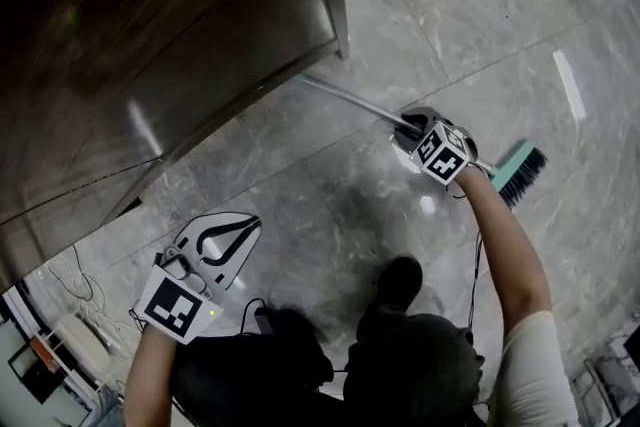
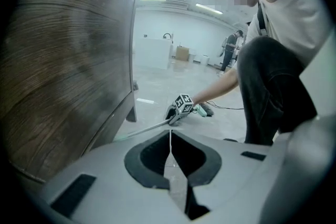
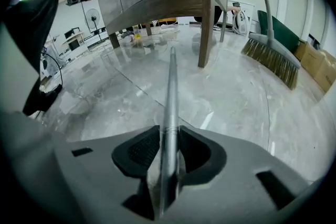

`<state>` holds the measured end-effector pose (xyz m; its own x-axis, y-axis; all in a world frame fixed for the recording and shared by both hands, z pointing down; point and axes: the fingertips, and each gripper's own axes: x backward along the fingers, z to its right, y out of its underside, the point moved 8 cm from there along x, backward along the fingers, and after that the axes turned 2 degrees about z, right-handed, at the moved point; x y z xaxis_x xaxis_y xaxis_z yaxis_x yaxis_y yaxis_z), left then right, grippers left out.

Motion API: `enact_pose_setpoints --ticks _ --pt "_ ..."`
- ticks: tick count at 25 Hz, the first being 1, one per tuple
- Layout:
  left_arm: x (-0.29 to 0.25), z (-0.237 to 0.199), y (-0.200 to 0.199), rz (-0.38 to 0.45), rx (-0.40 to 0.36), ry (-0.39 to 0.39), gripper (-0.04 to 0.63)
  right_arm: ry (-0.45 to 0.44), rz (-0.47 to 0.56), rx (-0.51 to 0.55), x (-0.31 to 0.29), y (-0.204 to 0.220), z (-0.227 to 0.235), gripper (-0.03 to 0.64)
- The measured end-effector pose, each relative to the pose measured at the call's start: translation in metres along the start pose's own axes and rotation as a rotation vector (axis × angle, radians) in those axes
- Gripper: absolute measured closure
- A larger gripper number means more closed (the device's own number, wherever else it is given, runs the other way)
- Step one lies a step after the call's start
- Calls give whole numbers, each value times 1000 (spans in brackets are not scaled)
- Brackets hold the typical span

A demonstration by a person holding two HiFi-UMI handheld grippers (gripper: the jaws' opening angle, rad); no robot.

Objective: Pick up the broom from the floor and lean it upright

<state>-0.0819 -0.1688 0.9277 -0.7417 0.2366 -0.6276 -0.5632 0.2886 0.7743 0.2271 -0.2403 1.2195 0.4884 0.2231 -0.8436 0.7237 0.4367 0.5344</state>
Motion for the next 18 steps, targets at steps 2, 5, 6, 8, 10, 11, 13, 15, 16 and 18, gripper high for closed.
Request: enact_pose_setpoints --ticks 2,5,6,8,10,11,13,15,16,18 --pt "5 0 1 -5 30 -27 586 -5 -6 -7 0 0 0 507" --pt "12 0 1 -11 107 -64 586 -12 -39 -21 0 -3 0 531" --pt "14 0 -1 -6 116 -69 584 -22 -53 -27 0 -3 -1 531" --pt "16 -1 -3 5 118 -72 585 -54 -80 -33 3 -4 -6 531" --pt "15 -3 -4 21 111 -71 586 -86 -104 -21 6 -2 -14 532" --pt "14 -4 -4 30 111 -71 586 -98 -114 -12 8 0 -19 532" --pt "12 -6 -3 45 119 -70 586 -116 -130 5 12 5 -29 532" --pt "12 -8 -2 57 120 -65 586 -125 -142 14 18 10 -38 532" --pt "12 -9 -2 64 117 -63 586 -127 -147 16 22 11 -42 532" --pt "11 -10 -3 78 107 -57 586 -132 -155 19 29 13 -47 532"
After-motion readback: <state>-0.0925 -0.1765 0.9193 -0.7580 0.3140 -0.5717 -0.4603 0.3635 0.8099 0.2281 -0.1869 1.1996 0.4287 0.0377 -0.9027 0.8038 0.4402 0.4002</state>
